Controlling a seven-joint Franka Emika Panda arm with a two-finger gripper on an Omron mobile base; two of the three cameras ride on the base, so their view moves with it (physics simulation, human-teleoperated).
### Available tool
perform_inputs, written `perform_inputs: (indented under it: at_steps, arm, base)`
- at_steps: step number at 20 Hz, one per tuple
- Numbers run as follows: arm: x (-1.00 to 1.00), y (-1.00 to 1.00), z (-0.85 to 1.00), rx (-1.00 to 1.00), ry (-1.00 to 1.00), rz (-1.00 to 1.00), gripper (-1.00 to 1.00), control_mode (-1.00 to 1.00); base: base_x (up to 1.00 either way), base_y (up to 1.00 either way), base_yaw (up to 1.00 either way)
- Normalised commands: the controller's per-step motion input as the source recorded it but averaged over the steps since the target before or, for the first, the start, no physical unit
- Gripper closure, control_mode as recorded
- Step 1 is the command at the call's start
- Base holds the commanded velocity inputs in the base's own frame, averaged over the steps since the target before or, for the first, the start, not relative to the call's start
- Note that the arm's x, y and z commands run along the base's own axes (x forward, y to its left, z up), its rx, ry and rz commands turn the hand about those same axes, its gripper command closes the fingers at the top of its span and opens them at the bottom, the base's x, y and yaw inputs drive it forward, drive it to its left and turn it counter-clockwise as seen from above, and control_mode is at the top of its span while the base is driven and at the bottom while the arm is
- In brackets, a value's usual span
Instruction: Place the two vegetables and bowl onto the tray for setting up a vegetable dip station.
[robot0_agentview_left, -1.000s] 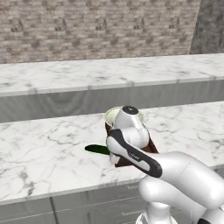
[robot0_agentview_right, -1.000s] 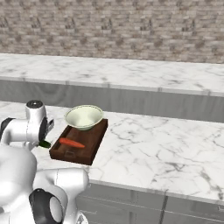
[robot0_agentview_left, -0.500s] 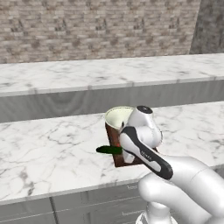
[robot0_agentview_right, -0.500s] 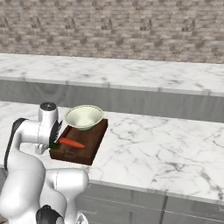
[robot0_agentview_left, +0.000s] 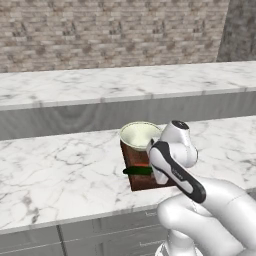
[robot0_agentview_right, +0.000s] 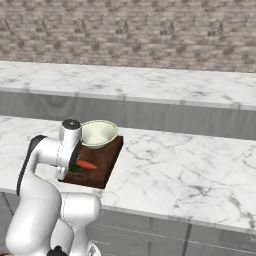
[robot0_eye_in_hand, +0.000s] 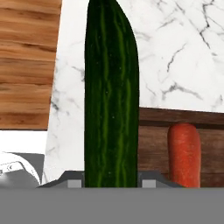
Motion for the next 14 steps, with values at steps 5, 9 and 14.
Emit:
perform_inputs:
  at_steps: [5,9,14]
  arm:
    - [0.26,-0.37,0.00,0.00,0.01,0.02,1.00,-1.00]
    - [0.33,-0.23,-0.02,0.00,0.03,0.00,1.00,-1.00]
    - [0.31,-0.13,-0.03,0.00,0.01,0.04,1.00,-1.00]
  base:
    - [0.00,0.00,0.00]
    - [0.00,0.00,0.00]
    - [0.00,0.00,0.00]
